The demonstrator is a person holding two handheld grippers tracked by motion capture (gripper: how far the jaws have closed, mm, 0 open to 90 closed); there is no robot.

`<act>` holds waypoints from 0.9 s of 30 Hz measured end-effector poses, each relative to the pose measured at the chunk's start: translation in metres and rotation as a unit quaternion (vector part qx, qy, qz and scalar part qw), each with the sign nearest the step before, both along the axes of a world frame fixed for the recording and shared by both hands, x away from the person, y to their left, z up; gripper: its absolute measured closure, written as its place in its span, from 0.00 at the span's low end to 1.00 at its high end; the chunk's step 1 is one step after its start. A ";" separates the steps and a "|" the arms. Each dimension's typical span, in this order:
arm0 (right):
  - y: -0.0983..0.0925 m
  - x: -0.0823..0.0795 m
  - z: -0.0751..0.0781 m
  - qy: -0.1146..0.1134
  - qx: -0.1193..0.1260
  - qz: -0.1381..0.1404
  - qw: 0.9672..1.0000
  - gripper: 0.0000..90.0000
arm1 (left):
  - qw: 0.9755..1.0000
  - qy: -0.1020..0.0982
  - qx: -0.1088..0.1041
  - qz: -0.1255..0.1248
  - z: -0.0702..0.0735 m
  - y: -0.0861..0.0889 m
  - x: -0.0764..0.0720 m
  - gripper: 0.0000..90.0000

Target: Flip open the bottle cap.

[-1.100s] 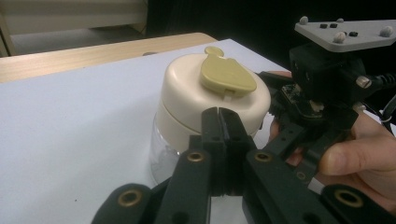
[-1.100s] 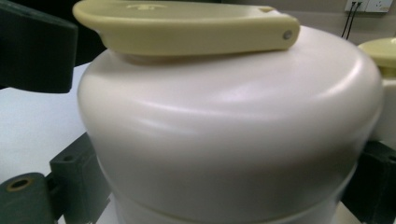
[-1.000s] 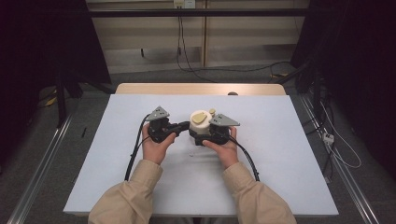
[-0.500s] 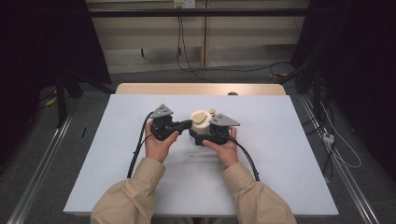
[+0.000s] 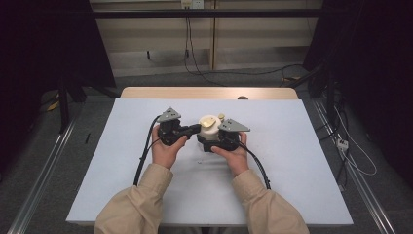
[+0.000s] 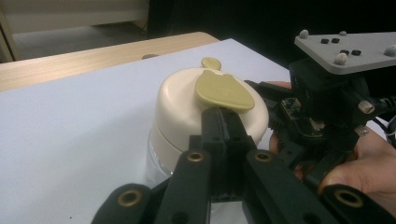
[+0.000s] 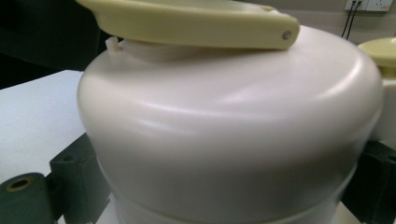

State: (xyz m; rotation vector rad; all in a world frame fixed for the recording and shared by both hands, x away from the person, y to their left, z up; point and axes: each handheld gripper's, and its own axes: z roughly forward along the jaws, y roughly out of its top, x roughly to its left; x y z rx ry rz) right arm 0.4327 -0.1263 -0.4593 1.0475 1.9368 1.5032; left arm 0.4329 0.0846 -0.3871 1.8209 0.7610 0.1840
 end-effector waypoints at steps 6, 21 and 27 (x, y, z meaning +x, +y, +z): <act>0.000 0.000 0.000 0.000 0.000 0.000 1.000 0.07 | 1.000 -0.003 -0.001 0.001 0.003 -0.002 0.001 1.00; 0.000 0.000 0.000 0.001 0.002 0.000 1.000 0.07 | 1.000 -0.004 -0.005 0.003 0.006 -0.004 0.002 1.00; 0.000 0.000 0.000 0.001 0.003 0.000 1.000 0.07 | 1.000 -0.007 -0.003 0.002 0.008 -0.005 0.002 1.00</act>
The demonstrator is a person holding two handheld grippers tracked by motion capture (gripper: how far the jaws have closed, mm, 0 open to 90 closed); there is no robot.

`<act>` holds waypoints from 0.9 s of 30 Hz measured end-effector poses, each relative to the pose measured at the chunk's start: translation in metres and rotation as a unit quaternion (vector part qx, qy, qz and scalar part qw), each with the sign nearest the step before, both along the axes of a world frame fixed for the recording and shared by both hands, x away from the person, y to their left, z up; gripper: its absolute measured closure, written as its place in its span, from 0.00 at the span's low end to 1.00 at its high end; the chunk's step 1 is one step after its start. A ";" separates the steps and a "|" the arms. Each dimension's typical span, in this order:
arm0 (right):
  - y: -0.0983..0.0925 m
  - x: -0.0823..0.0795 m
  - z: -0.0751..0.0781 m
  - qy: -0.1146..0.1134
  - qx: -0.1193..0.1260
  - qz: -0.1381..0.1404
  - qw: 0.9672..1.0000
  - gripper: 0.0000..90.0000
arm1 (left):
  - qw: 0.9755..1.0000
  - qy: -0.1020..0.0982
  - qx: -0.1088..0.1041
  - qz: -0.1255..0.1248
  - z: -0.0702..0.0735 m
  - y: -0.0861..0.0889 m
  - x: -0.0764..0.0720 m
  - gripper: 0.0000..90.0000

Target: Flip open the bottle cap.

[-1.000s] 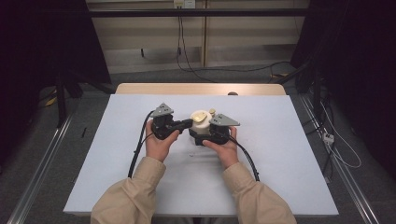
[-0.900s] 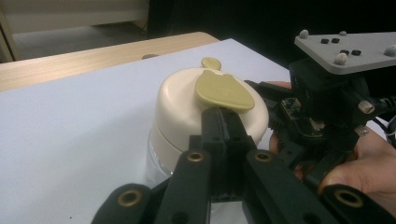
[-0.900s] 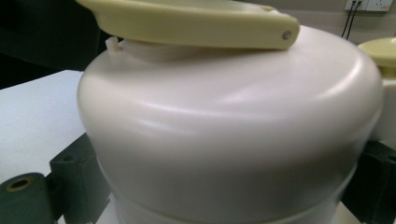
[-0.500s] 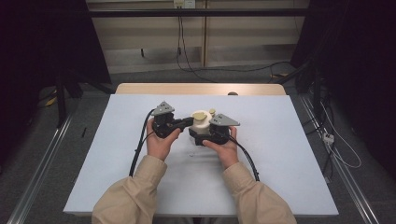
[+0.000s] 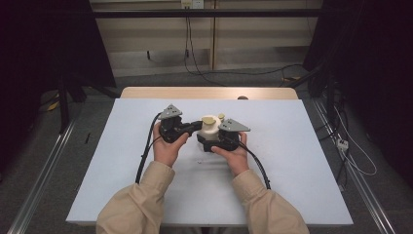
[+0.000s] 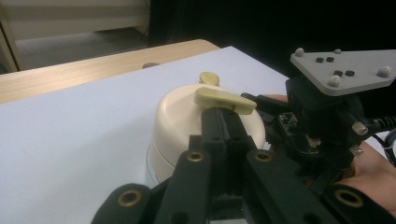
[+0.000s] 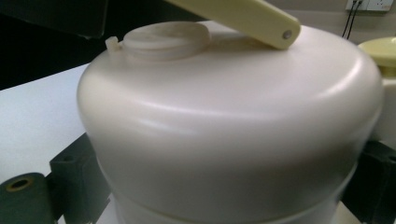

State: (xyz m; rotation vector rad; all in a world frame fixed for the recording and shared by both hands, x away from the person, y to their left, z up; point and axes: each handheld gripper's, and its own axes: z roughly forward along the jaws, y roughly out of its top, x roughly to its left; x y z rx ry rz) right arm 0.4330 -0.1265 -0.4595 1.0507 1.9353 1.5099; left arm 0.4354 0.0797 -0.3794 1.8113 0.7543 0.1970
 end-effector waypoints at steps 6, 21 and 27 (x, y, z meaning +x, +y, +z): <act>0.000 0.000 0.000 0.000 0.000 0.000 1.000 0.07 | 1.000 -0.002 -0.003 0.000 0.002 -0.001 0.001 1.00; 0.000 0.000 0.000 0.000 0.000 0.000 1.000 0.07 | 1.000 -0.002 -0.004 0.000 0.006 -0.005 0.003 1.00; 0.000 0.000 0.000 0.000 -0.001 0.000 1.000 0.07 | 1.000 -0.002 -0.004 -0.002 0.005 -0.011 0.005 1.00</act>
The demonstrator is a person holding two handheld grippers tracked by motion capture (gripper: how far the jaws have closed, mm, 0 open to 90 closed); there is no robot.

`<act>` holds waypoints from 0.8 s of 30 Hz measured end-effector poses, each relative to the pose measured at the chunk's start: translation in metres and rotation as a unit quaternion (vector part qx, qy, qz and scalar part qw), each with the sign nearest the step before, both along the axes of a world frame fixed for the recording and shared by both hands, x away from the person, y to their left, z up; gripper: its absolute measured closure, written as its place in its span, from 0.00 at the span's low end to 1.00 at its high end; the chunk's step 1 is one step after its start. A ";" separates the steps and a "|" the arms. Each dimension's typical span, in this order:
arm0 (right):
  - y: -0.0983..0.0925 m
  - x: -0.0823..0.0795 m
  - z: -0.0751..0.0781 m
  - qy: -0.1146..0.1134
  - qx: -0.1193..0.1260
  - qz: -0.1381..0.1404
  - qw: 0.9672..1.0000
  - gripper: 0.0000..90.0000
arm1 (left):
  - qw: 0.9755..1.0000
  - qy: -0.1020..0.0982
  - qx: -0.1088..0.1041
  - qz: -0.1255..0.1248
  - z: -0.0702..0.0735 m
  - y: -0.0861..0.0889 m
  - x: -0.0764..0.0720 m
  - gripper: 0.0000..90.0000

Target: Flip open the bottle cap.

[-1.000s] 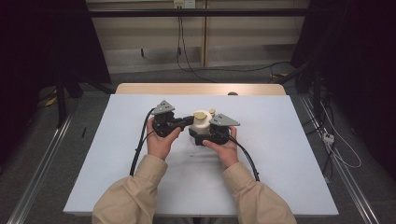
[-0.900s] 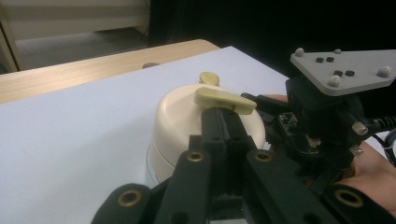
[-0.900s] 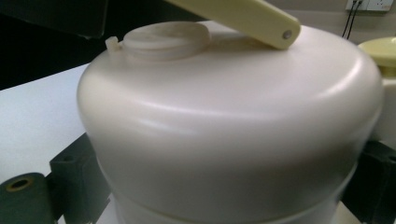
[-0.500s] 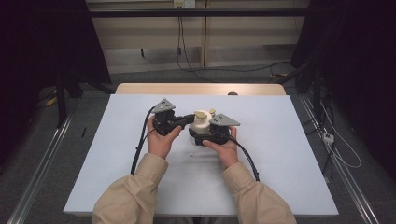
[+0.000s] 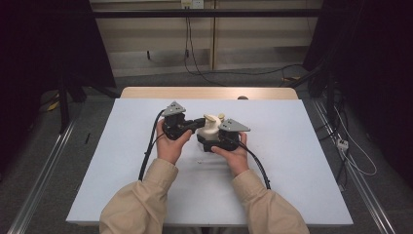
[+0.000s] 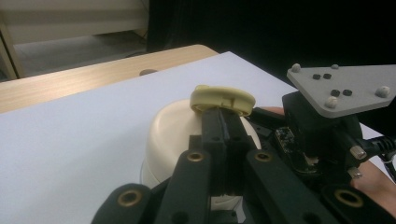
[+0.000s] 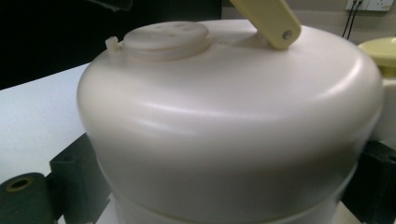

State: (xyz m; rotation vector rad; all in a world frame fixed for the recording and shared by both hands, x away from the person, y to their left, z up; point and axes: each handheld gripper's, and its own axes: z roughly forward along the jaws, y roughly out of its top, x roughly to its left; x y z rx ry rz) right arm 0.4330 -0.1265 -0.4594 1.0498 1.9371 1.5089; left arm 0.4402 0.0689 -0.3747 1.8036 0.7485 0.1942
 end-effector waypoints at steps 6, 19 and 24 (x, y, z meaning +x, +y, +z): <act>0.000 0.000 0.000 0.000 0.000 0.000 1.000 0.07 | 1.000 -0.001 0.000 -0.001 0.002 -0.003 0.001 1.00; 0.000 0.000 0.000 0.000 0.001 0.000 1.000 0.07 | 1.000 -0.001 0.000 -0.001 0.002 -0.009 0.005 1.00; 0.000 0.000 0.000 0.002 0.002 0.000 1.000 0.07 | 1.000 -0.002 0.001 -0.005 0.004 -0.013 0.006 1.00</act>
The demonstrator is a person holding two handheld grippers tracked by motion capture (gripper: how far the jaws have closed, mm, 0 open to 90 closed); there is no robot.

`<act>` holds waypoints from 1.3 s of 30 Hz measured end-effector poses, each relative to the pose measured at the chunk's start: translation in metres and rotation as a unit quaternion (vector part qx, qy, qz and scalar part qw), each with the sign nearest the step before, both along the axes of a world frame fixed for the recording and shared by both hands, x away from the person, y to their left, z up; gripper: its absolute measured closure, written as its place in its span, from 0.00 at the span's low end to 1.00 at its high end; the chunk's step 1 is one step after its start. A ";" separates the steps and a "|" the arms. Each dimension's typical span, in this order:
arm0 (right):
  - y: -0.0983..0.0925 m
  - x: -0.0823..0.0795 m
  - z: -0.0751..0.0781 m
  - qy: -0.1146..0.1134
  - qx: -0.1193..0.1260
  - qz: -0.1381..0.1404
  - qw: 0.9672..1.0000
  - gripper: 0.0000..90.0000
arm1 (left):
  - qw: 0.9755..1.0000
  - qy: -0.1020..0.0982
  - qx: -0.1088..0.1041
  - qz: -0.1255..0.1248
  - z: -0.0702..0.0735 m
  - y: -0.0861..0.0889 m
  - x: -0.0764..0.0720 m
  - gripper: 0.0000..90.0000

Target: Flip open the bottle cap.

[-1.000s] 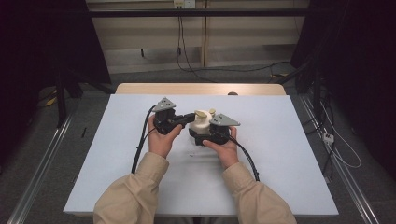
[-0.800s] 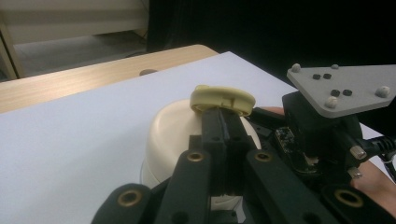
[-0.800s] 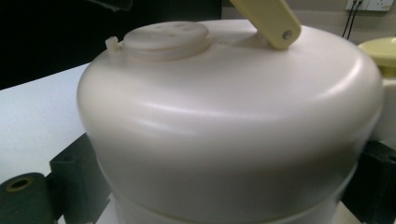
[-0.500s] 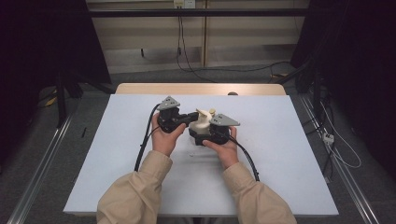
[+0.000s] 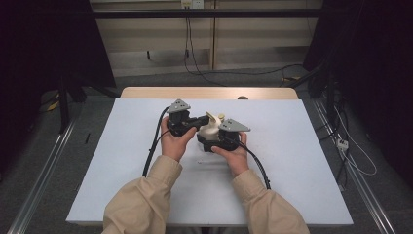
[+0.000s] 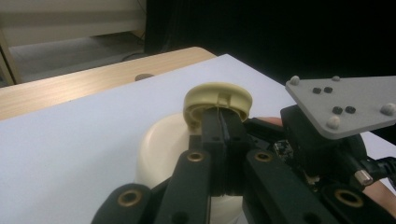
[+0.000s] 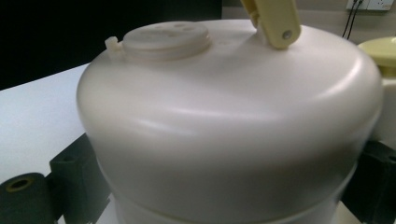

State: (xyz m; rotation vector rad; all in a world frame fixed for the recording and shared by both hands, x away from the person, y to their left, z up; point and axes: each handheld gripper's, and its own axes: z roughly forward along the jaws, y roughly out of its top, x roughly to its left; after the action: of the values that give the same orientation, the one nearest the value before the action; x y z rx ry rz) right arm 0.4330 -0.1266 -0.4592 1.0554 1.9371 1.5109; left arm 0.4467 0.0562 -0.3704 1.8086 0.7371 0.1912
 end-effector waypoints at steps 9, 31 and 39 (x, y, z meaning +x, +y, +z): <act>0.000 0.000 0.000 0.000 0.000 0.001 1.000 0.07 | 1.000 -0.001 0.003 0.001 0.002 -0.005 0.004 1.00; 0.000 0.000 0.000 0.001 -0.001 0.001 1.000 0.07 | 1.000 0.001 0.002 0.004 0.001 -0.006 0.006 0.95; -0.002 -0.001 0.001 0.014 -0.001 0.000 1.000 0.05 | 1.000 0.004 -0.002 0.011 0.002 0.012 -0.004 0.65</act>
State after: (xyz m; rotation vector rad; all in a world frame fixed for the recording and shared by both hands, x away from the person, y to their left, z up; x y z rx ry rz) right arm 0.4322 -0.1284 -0.4582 1.0810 1.9568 1.5002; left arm 0.4428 0.0679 -0.3686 1.7985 0.7623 0.1968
